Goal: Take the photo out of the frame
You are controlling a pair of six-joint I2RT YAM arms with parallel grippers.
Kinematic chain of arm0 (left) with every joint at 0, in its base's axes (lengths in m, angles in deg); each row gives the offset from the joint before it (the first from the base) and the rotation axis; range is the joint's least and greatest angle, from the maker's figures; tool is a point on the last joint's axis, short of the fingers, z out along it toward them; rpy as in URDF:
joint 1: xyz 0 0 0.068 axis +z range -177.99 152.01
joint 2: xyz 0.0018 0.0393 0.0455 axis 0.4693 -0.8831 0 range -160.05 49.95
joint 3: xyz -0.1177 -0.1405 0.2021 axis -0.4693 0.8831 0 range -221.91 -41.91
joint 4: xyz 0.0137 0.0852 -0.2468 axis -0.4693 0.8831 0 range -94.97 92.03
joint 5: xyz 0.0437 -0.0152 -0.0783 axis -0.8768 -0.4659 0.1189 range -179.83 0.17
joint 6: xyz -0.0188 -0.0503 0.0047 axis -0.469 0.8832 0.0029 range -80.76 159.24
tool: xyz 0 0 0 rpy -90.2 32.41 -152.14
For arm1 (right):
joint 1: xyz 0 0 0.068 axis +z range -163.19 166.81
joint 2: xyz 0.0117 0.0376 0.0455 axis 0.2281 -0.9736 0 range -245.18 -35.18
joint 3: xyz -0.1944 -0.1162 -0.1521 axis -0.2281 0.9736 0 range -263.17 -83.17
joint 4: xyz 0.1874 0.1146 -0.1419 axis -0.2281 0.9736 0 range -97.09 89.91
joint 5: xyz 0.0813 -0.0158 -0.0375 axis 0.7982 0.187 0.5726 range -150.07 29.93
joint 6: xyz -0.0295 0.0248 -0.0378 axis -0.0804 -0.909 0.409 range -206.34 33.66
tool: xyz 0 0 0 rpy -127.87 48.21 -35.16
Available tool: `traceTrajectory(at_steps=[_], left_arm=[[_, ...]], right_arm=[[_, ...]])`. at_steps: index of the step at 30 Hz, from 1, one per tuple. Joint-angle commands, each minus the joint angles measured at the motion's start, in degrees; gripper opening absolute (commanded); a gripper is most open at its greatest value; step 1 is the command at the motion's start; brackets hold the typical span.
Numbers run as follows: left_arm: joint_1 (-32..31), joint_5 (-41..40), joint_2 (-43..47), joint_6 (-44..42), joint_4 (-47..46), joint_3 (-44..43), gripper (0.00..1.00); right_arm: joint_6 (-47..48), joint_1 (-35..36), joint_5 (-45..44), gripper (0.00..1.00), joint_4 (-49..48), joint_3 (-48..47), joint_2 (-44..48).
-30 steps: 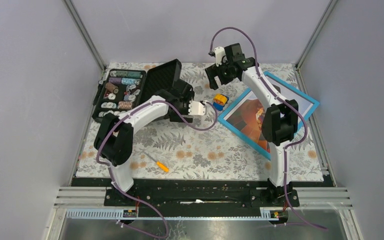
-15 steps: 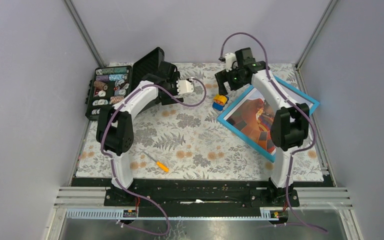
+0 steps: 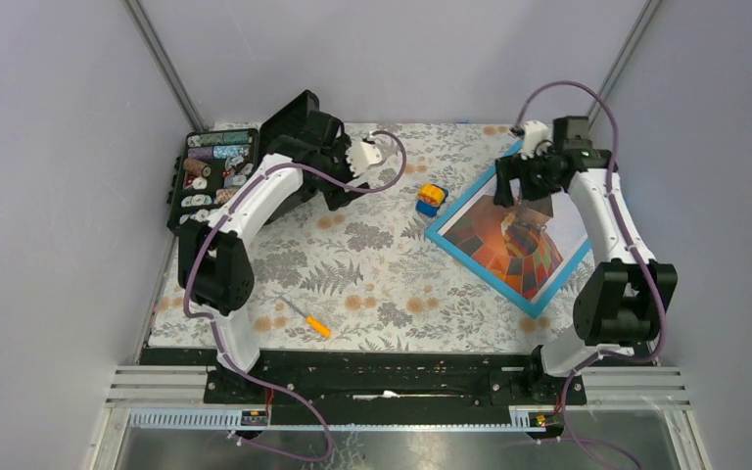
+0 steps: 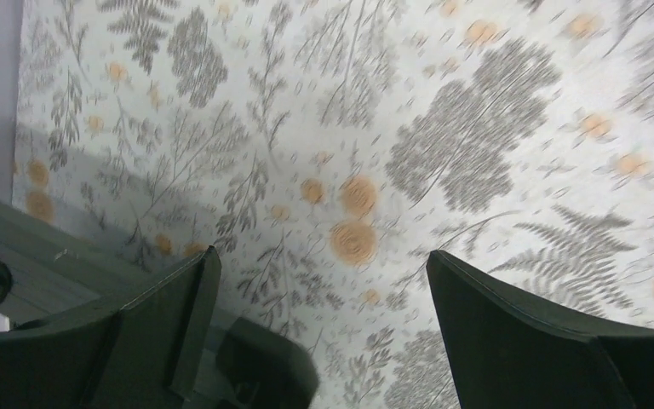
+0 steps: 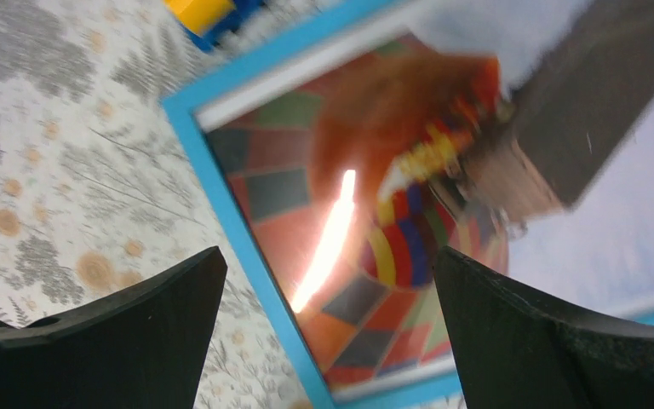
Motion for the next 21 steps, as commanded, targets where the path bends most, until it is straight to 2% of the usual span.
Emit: traceTrajectory(at_steps=[1,6,10,15,21], left_arm=[[-4.83,4.59,2.89,8.25,-1.47,-2.82,0.99],[-10.3,5.12,1.0,14.25,-4.59,-3.42,0.99],[-15.59,3.59,-1.36,17.72,-6.8,-3.43,0.99],[-22.09,-0.36,-5.28,17.78,-10.51,-4.51,0.99],[-22.98,2.27,-6.56,19.29,-9.55,-6.2,0.99]], right_arm=[[1.73,-8.66,-1.67,1.0,2.48,6.6,4.24],[-0.13,-19.29,-3.78,1.0,0.37,12.93,4.32],[0.3,-25.54,-4.59,1.0,-0.98,13.34,0.9],[1.21,-28.42,-9.08,1.0,-3.78,11.6,-5.07],[-0.01,-28.52,-12.22,1.0,-7.97,11.69,-10.73]])
